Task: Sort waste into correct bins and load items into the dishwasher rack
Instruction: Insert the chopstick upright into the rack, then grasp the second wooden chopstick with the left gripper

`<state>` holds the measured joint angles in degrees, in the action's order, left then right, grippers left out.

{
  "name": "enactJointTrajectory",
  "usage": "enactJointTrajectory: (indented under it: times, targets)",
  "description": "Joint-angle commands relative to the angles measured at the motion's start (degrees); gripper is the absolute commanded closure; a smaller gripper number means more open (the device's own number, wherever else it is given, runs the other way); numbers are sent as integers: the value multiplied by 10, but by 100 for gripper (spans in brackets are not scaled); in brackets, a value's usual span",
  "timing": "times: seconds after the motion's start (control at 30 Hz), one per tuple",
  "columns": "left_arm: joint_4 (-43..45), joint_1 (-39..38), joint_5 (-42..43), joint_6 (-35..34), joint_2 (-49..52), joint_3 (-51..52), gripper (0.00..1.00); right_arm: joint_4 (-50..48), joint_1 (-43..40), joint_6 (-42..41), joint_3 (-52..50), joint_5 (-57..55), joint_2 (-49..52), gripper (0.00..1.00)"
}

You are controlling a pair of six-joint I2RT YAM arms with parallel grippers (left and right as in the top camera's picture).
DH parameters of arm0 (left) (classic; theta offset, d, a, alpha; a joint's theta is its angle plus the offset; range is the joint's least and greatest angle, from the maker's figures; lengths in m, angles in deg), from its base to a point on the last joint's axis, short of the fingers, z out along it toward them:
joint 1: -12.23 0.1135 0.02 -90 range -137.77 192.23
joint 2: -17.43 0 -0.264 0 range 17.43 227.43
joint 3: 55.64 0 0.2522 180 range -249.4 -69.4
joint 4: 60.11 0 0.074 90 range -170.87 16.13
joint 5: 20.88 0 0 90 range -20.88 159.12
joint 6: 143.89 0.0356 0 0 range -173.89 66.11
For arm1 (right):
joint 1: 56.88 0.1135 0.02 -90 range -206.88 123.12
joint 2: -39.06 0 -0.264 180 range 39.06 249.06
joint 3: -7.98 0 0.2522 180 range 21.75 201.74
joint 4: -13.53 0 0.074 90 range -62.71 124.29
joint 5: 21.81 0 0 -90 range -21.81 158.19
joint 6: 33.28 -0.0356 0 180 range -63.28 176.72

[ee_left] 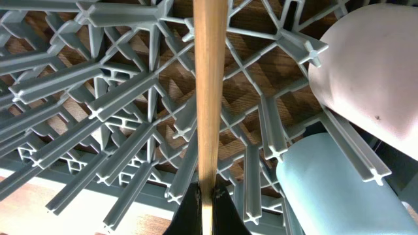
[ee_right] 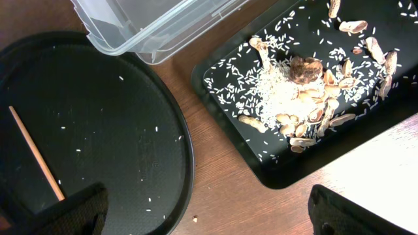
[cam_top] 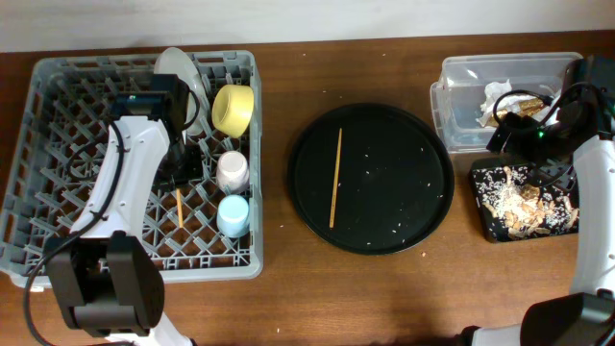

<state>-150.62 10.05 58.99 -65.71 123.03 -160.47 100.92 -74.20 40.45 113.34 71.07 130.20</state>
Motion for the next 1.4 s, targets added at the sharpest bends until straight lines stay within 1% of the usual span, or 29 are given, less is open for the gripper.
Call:
enactJointTrajectory:
  times: [0.0,0.03,0.07,0.1,0.13,0.2,0.23,0.27,0.3,0.33,0.37,0.43,0.47,0.6,0.67,0.7,0.73,0.83,0.9,0.97,1.0,1.07,1.1,1.13,1.17,1.23,1.27,1.3,1.37]
  targets:
    - [-2,4,-13,10,-6,3,87,-2,1,0,6,1,2,2]
    - [-2,4,-13,10,-6,3,65,-2,0,0,6,1,2,2]
    - [-2,4,-13,10,-6,3,57,-4,1,0,6,1,2,2]
    - [-1,4,-13,10,-6,3,51,-4,1,0,6,1,2,2]
    - [3,4,-10,10,-6,3,49,-4,0,0,6,1,2,2]
    - [5,3,26,10,-6,-14,49,-4,1,0,6,1,2,2]
    - [-5,-20,53,12,-9,-74,49,-3,1,0,6,1,2,1]
    - [-6,-37,54,13,-10,-101,47,-3,1,0,6,1,2,2]
    - [3,-74,64,40,-10,-134,41,-3,1,0,6,1,2,2]
    - [33,-108,83,55,-10,-140,35,-2,1,0,6,1,2,2]
    - [62,-142,96,59,-4,-140,33,-2,1,0,6,1,2,2]
    - [101,-202,100,59,24,-140,33,-2,1,0,6,1,2,2]
    - [125,-258,109,59,71,-140,33,-1,1,0,6,1,2,2]
    - [142,-335,119,54,157,-140,33,-2,0,0,6,1,2,2]
    - [146,-363,118,25,183,-140,35,-1,0,0,6,1,2,2]
    - [148,-372,116,-3,200,-140,38,-1,1,0,6,1,2,2]
    - [148,-375,116,-16,210,-140,40,0,0,0,6,1,2,2]
    - [152,-384,116,-32,255,-140,45,1,0,0,6,1,2,2]
    - [153,-385,101,-51,264,-140,65,1,1,0,6,1,2,2]
    - [155,-387,100,-51,285,-140,67,2,0,0,6,1,2,2]
    - [154,-387,99,-51,286,-140,72,2,1,0,6,1,2,2]
    - [155,-389,99,-53,286,-140,94,2,1,0,6,1,2,2]
    - [154,-391,97,-52,287,-140,99,2,0,0,6,1,2,2]
    - [148,-392,98,-46,287,-148,100,2,0,0,6,1,2,2]
    - [135,-392,97,-44,287,-165,100,3,0,0,6,1,2,2]
    - [56,-387,67,-44,286,-256,99,3,0,0,6,0,2,2]
    - [-33,-371,28,-44,286,-356,99,2,0,0,6,1,2,2]
    - [-86,-358,17,-44,286,-415,100,3,0,0,6,1,2,2]
    - [-156,-333,17,-44,286,-497,100,3,0,0,6,1,2,2]
